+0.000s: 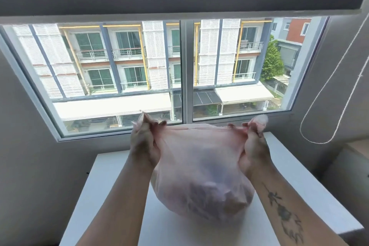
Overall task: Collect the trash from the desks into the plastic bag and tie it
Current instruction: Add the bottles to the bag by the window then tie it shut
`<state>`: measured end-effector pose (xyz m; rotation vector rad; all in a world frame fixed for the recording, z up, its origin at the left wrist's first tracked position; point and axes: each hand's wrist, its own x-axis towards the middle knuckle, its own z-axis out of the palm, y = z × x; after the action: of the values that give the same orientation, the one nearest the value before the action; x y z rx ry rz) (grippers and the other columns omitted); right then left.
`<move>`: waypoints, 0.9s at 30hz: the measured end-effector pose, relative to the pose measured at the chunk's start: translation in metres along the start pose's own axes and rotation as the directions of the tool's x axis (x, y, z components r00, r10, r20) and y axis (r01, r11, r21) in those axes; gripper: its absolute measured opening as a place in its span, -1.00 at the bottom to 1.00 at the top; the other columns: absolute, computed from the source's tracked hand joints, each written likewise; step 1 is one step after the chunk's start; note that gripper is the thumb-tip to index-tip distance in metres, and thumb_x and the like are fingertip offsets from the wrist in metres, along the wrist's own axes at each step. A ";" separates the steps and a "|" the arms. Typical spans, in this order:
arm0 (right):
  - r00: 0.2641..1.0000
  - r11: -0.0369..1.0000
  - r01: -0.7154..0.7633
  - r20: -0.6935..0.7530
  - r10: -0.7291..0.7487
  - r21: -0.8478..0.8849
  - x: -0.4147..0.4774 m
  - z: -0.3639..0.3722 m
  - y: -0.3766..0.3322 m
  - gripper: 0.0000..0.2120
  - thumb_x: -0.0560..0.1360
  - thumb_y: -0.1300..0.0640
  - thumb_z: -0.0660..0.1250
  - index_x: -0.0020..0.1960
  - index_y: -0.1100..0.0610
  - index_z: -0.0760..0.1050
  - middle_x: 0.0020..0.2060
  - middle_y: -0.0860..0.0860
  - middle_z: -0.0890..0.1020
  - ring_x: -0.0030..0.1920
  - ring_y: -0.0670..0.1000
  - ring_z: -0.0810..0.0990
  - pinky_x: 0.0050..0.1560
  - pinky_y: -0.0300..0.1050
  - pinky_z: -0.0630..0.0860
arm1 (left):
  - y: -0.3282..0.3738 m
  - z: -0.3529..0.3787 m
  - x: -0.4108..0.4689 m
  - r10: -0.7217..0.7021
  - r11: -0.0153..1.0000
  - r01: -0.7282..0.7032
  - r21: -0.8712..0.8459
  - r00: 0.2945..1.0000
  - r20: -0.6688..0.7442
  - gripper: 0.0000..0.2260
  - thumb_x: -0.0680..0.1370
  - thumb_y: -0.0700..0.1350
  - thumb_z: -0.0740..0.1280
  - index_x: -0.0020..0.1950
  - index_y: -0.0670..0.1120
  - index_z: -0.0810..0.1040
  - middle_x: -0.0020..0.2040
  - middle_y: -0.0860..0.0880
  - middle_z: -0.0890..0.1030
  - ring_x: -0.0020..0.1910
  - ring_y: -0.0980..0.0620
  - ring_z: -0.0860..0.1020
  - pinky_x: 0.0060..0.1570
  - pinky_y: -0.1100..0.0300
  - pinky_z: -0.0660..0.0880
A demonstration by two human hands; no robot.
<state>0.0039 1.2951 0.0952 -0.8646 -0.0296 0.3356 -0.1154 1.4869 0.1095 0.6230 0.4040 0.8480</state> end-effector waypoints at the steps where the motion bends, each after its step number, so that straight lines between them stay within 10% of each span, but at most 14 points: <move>1: 0.999 0.998 -0.033 -0.014 0.034 0.058 0.000 0.002 0.001 -0.75 0.67 0.01 0.08 -0.14 0.01 0.39 -0.37 0.09 0.68 -0.16 0.14 0.66 0.14 0.15 0.51 | -0.001 -0.001 0.003 -0.033 0.999 0.031 -0.041 0.999 -0.032 -0.70 0.68 -0.11 0.17 -0.27 -0.03 0.38 -0.41 0.00 0.41 -0.36 0.03 0.52 -0.08 0.15 0.59; 5: 0.989 0.982 -0.116 -0.077 0.128 0.147 0.003 0.015 0.002 -0.65 0.68 0.04 0.06 -0.27 0.06 0.29 -0.51 0.00 0.42 -0.46 0.03 0.60 0.00 0.06 0.57 | -0.009 -0.001 0.001 -0.172 0.974 0.162 -0.158 0.984 -0.051 -0.79 0.71 -0.11 0.09 -0.09 -0.07 0.41 -0.52 0.06 0.27 -0.60 0.14 0.27 -0.56 0.33 0.41; 9: 0.986 0.990 -0.135 -0.090 0.139 0.044 0.006 0.024 -0.002 -0.73 0.65 0.03 0.14 -0.21 0.00 0.38 -0.42 -0.03 0.27 -0.53 -0.06 0.25 -0.51 -0.26 0.37 | -0.012 0.007 -0.011 -0.076 0.977 0.074 0.202 0.997 0.002 -0.77 0.68 0.01 0.12 -0.04 -0.05 0.49 -0.44 0.05 0.22 -0.53 0.10 0.12 -0.52 0.24 0.13; 20: 0.978 0.917 0.021 0.198 0.064 -0.398 -0.004 0.036 0.006 -0.81 0.66 0.15 0.03 -0.09 0.10 0.36 -0.51 -0.02 0.42 -0.60 -0.13 0.18 -0.59 -0.25 0.17 | -0.019 0.010 -0.032 -0.180 0.950 0.109 0.294 0.957 0.227 -0.75 0.69 -0.13 0.12 0.02 -0.18 0.56 -0.33 -0.06 0.49 -0.42 0.00 0.53 -0.33 0.17 0.55; 23: 0.981 0.902 0.018 0.184 0.068 -0.431 -0.005 0.038 0.006 -0.80 0.65 0.11 0.05 -0.13 0.05 0.32 -0.51 -0.06 0.25 -0.60 -0.13 0.14 -0.59 -0.27 0.09 | -0.017 0.011 -0.032 -0.169 0.924 0.084 0.374 0.965 0.201 -0.80 0.64 -0.05 0.22 0.02 -0.12 0.58 -0.41 -0.02 0.41 -0.58 0.11 0.33 -0.58 0.31 0.30; 27: 0.963 0.901 -0.074 0.205 0.176 -0.427 -0.006 0.039 0.003 -0.64 0.59 -0.22 0.04 -0.07 0.05 0.39 -0.35 -0.04 0.12 -0.43 -0.09 0.04 -0.46 -0.19 -0.02 | -0.018 0.014 -0.035 -0.191 0.942 0.118 0.315 0.959 0.211 -0.68 0.64 0.11 0.17 0.15 -0.09 0.55 -0.37 0.04 0.19 -0.45 0.11 0.13 -0.43 0.21 0.02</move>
<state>-0.0092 1.3241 0.1194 -1.2494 -0.2799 0.5678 -0.1187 1.4458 0.1111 0.9519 0.3597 0.5542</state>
